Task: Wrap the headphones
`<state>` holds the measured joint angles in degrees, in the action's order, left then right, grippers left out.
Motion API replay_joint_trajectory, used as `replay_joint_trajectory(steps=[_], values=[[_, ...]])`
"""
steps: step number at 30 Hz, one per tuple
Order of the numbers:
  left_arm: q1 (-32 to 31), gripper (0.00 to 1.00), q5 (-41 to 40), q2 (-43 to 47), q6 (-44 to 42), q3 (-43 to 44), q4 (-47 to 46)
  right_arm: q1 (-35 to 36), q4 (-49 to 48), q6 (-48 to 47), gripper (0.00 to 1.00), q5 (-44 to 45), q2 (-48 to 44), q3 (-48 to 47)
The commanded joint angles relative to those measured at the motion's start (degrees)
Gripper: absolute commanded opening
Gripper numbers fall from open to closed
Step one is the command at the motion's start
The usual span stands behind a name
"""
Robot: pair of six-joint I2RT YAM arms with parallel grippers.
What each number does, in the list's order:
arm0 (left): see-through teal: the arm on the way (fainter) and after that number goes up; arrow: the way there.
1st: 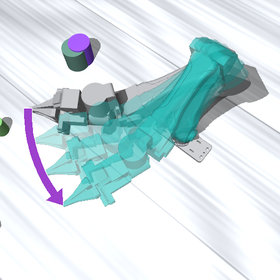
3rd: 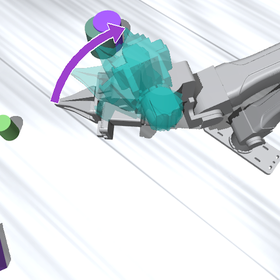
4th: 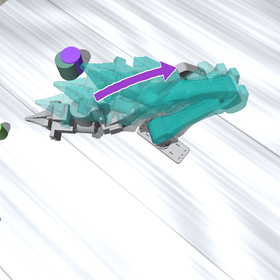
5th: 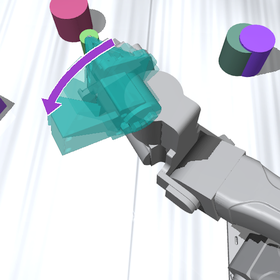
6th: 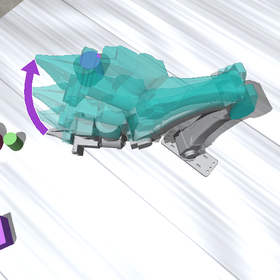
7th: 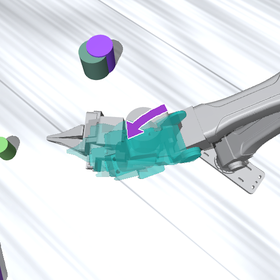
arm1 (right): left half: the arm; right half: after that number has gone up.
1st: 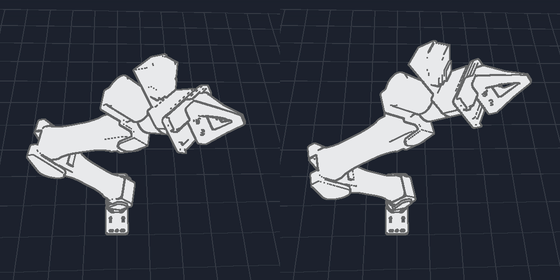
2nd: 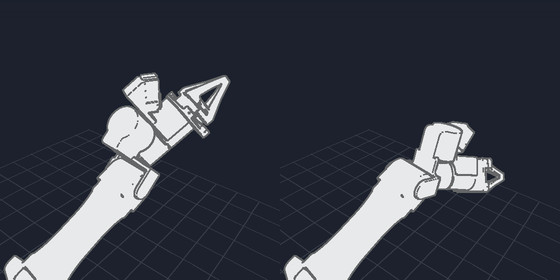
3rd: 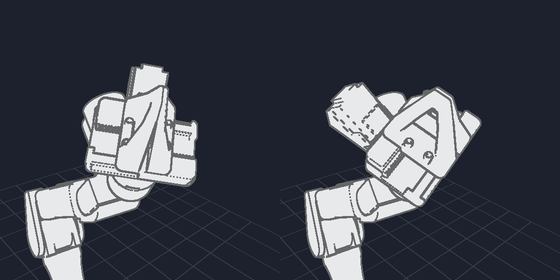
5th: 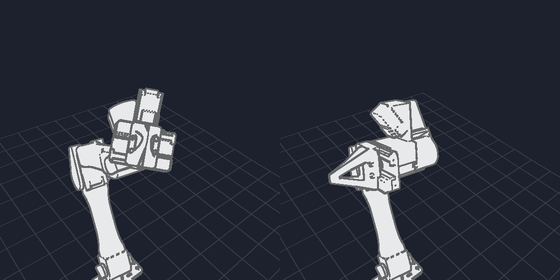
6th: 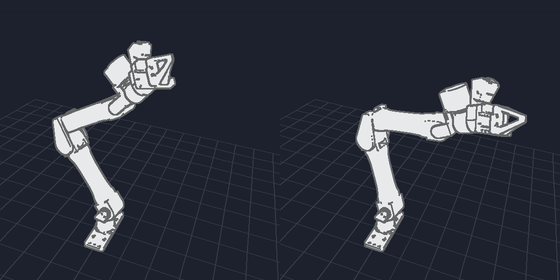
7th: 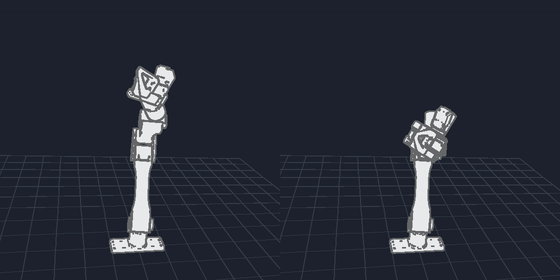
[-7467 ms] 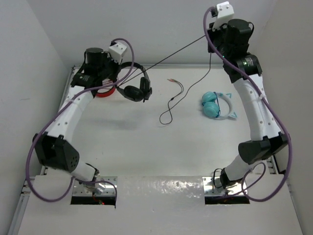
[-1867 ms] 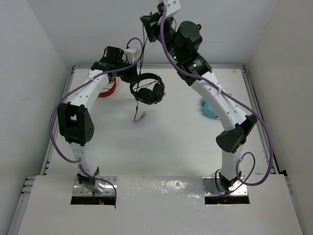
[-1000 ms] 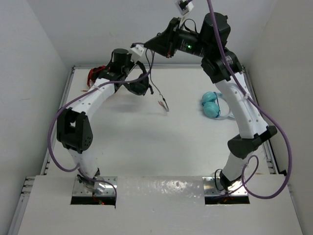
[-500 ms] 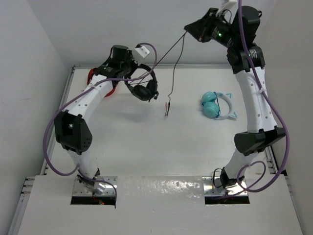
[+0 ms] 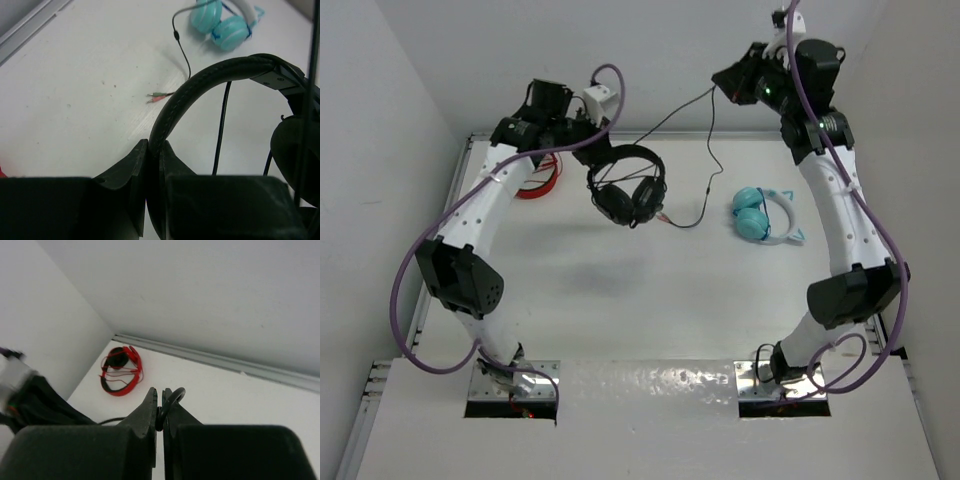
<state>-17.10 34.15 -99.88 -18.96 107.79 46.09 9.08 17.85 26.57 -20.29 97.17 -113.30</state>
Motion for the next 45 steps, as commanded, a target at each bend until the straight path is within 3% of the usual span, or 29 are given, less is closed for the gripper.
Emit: replay_joint_trajectory(steps=[1, 3, 10, 14, 16, 19, 24, 31, 38, 42, 45], values=[[5.76, 0.00, 6.29, 4.16, 14.45, 4.35, -4.33, -2.75, -7.98, 0.66, 0.00, 2.63, -6.19, 11.13], [7.16, 0.00, 5.84, 4.25, 16.23, 7.51, -4.16, -3.63, -13.85, 1.64, 0.00, 2.54, -8.92, 18.59], [7.26, 0.00, 7.33, 4.34, 22.90, 19.82, -2.93, -1.18, -20.84, 3.15, 0.00, -7.30, -3.13, 25.75], [7.08, 0.00, 7.07, 4.51, 27.65, 24.57, -5.91, 8.48, -15.59, -11.85, 0.00, -8.26, 1.18, 25.58], [7.17, 0.00, 5.85, 4.60, 30.81, 25.89, -7.58, 13.56, -13.55, -20.45, 0.05, -7.92, 3.64, 25.49], [7.17, 0.00, 3.65, 4.34, 33.80, 27.64, -8.82, 16.75, -17.38, -23.57, 0.13, -7.74, 5.75, 27.59], [7.87, 0.00, 2.67, 3.02, 35.83, 31.95, -9.96, 17.11, -26.81, -20.59, 0.38, -8.71, 5.49, 33.84], [9.10, 0.00, 2.59, 3.02, 36.01, 32.83, -10.23, 16.85, -21.46, -26.13, 0.52, -7.92, 2.86, 42.00], [9.98, 0.00, 2.50, 2.58, 38.02, 33.63, -11.89, 14.56, -22.76, -27.62, 0.55, -2.83, 0.57, 50.53], [12.00, 0.00, 4.25, 2.76, 41.37, 33.11, -14.53, 12.72, -28.29, -27.01, 0.56, 0.34, -0.22, 57.12], [13.67, 0.00, 5.22, 3.28, 42.78, 31.96, -16.11, 12.45, -30.06, -27.36, 0.53, 1.83, 1.09, 58.45]])
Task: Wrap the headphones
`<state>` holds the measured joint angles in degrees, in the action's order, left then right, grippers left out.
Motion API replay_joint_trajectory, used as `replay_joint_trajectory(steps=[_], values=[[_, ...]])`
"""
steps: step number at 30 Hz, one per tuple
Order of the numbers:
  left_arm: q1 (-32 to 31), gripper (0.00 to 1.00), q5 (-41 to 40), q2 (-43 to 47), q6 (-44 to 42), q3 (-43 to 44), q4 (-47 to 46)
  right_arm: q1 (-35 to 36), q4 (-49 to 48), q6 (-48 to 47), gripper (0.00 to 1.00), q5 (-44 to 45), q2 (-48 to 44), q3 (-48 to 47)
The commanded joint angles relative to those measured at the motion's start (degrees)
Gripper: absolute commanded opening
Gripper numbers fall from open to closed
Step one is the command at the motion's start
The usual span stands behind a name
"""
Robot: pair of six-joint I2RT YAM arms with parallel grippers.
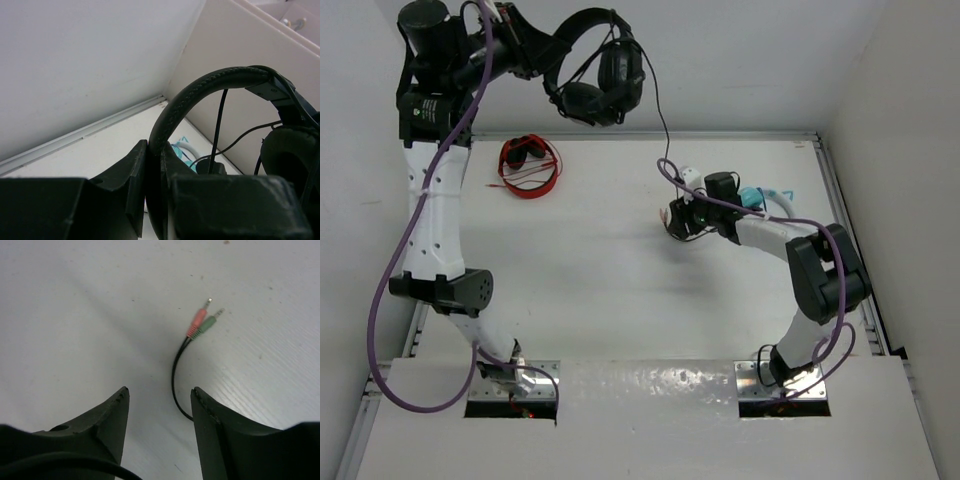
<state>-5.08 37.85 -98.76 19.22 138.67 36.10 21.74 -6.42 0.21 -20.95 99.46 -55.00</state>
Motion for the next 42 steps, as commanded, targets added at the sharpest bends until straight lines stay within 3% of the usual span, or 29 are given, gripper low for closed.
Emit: replay_joint_trajectory(steps=[1, 5, 6, 8, 11, 16, 18, 20, 22, 23, 26, 31, 33, 36, 39, 42], values=[[1.83, 0.00, 1.36, 2.34, 4.60, 0.99, -6.39, -0.20, -5.28, -1.09, 0.51, 3.10, -0.59, -0.71], [4.11, 0.00, 2.75, 3.31, 10.36, -2.08, -9.71, -0.29, -3.79, -0.65, 0.29, 11.43, 1.79, -1.95], [6.99, 0.00, 3.80, 4.01, 12.66, -5.74, -11.21, -0.29, -1.61, -0.56, 0.18, 12.33, 2.49, -2.56], [9.38, 0.00, 5.75, 4.71, 18.47, -9.46, -15.17, -0.38, 0.52, 1.19, 0.15, 12.87, 2.76, -2.65], [12.89, 0.00, 4.87, 4.98, 22.07, -12.28, -16.23, 0.40, 3.94, 3.56, 0.01, 9.98, 2.93, -3.09], [13.52, 0.00, 3.64, 3.23, 28.06, -13.34, -19.31, 11.00, 6.24, 11.04, 0.00, 10.05, 9.07, -14.05], [13.52, 0.00, 0.59, 2.70, 27.45, -13.34, -18.09, 15.24, 10.97, 11.74, 0.00, 11.63, 12.58, -23.77], [13.43, 0.00, -2.24, 2.43, 24.56, -13.60, -14.49, 20.78, 17.00, 13.59, 0.00, 9.80, 19.08, -31.70], [13.43, 0.00, -5.93, 2.17, 20.44, -14.30, -12.99, 26.39, 23.61, 13.16, 0.00, 4.62, 26.44, -46.11], [13.43, 0.00, -7.42, 1.99, 19.11, -15.00, -12.29, 27.99, 32.34, 12.28, 0.00, 2.17, 29.18, -57.99], [13.17, 0.00, -14.54, 0.77, 10.95, -16.67, -9.91, 33.89, 45.65, 10.08, 0.00, -5.14, 36.13, -77.02], [6.33, 0.00, -29.20, -1.00, -12.34, -23.86, -7.01, 38.73, 37.54, 10.60, 0.00, -6.91, 25.54, -69.28], [0.70, 0.00, -33.60, 0.66, -19.79, -34.27, -9.36, 38.82, 37.52, 10.69, 0.00, -6.65, 23.33, -73.03], [-3.26, 0.00, -34.77, 2.17, -25.62, -45.20, -10.87, 38.65, 39.90, 7.98, 0.00, -1.39, 20.09, -77.62], [-5.02, 0.00, -34.95, 1.73, -30.18, -49.19, -9.39, 36.46, 40.17, 7.52, 0.00, 0.65, 15.08, -75.70], [-5.73, 0.00, -32.76, 2.34, -34.84, -52.01, -7.63, 27.17, 40.25, 13.30, 0.00, -3.37, 7.62, -73.85]])
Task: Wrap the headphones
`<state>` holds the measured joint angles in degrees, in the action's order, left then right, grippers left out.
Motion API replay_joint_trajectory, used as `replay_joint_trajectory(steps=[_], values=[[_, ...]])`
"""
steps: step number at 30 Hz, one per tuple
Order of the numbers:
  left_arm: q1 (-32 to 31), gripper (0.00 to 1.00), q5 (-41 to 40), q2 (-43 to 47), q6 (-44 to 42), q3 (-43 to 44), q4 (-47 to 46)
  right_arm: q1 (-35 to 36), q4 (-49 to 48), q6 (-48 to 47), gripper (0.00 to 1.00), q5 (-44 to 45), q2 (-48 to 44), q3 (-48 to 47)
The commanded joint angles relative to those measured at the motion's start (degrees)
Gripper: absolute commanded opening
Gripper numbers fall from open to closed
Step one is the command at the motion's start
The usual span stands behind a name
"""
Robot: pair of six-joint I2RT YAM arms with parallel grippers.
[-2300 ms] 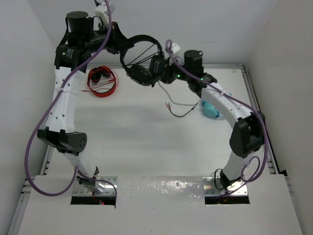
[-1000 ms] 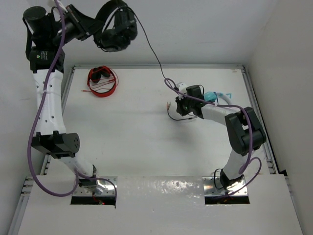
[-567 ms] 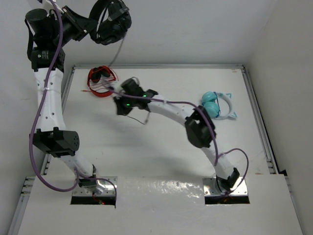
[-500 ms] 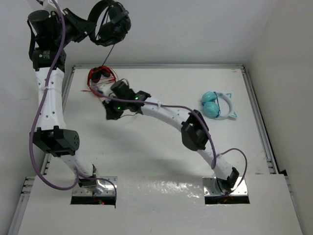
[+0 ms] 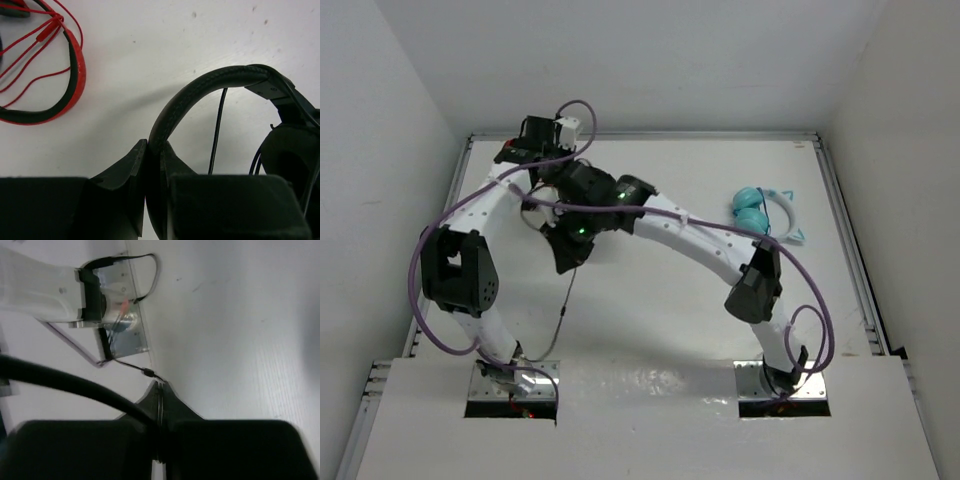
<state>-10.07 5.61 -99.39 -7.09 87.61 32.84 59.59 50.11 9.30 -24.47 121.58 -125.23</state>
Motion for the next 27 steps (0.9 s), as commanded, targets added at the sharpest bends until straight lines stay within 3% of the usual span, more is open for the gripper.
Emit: replay_joint_trajectory(steps=[1, 6, 10, 17, 27], values=[[-0.92, 0.00, 0.19, 2.98, -9.77, -1.13, -3.84, -12.90, -15.57, 5.02, 0.00, -0.83, -15.57, -3.62], [-3.64, 0.00, 4.93, 3.85, -19.86, -0.25, 0.20, -22.05, -7.67, 3.89, 0.00, 0.03, -20.24, -2.04], [-4.09, 0.00, 7.57, 5.17, -22.52, -0.25, 0.38, -28.02, 1.55, 1.43, 0.00, 1.17, -21.03, -3.00], [-7.15, 0.00, 10.39, 8.33, -26.12, -2.00, 3.19, -34.79, 3.68, 0.28, 0.00, 10.58, -22.53, -3.79], [-8.74, 0.00, 18.65, 9.74, -19.02, 5.36, 11.27, -44.38, 1.75, 1.33, 0.00, 17.61, -23.49, 1.81]])
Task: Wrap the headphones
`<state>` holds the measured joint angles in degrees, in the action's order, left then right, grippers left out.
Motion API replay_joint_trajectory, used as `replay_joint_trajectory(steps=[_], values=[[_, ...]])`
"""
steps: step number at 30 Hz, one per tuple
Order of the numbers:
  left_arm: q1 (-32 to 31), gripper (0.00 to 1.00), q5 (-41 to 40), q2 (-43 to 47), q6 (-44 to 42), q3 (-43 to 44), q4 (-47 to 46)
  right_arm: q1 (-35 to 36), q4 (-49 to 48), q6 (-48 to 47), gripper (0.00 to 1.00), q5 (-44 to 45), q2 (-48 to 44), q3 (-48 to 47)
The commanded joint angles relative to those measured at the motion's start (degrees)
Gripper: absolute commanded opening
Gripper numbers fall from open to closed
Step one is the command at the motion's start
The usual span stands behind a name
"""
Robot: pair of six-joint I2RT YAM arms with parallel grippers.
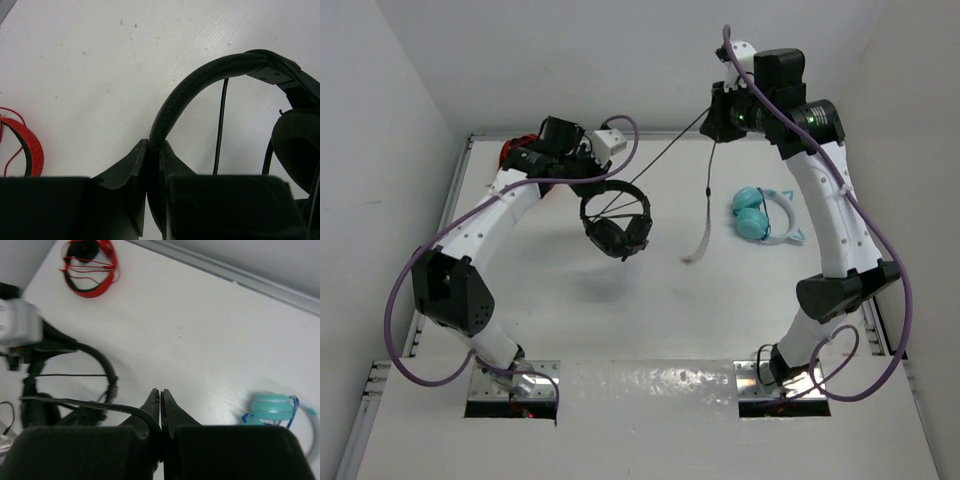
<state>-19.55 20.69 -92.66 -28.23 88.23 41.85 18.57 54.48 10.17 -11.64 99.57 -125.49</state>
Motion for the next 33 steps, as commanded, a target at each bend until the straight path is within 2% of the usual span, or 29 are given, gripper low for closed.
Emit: replay_joint_trajectory(steps=[1, 6, 11, 14, 18, 24, 26, 30, 31, 33], values=[[0.92, 0.00, 4.61, 3.10, 3.43, 5.63, 3.41, -5.89, -2.97, 0.98, 0.00, 5.31, -1.83, 3.22], [1.09, 0.00, 10.32, 3.45, 8.17, 12.65, 7.10, -10.48, -8.94, 0.30, 0.00, 7.51, -6.05, 15.78], [1.09, 0.00, 17.71, 3.02, 13.28, 20.74, 8.52, -10.57, -16.50, -0.77, 0.00, 1.55, -8.16, 27.91], [1.09, 0.00, 24.03, 2.66, 16.26, 25.14, 6.59, -10.57, -22.12, -0.25, 0.00, -1.36, -8.34, 33.70], [1.09, 0.00, 29.84, 1.09, 27.05, 31.20, -1.83, -9.61, -31.35, 2.74, 0.00, -10.13, -7.47, 40.49], [1.18, 0.00, 28.27, -3.84, 39.64, 42.46, -10.28, -1.80, -46.99, 2.83, 0.01, -9.37, -5.88, 48.93], [1.18, 0.00, 28.44, -4.98, 43.06, 43.96, -12.91, -0.38, -52.70, 3.53, 0.04, -8.05, -4.04, 50.69], [1.09, 0.00, 28.01, -4.98, 44.66, 42.56, -14.60, 1.90, -62.44, 7.74, 0.09, -7.26, -0.61, 52.36], [1.18, 0.00, 27.22, -4.98, 44.58, 41.77, -14.60, 2.52, -63.87, 8.45, 0.18, -7.08, 0.44, 53.15], [1.27, 0.00, 26.69, -4.98, 44.49, 41.33, -14.42, 2.88, -67.38, 8.90, 0.24, -6.73, 1.32, 53.77]])
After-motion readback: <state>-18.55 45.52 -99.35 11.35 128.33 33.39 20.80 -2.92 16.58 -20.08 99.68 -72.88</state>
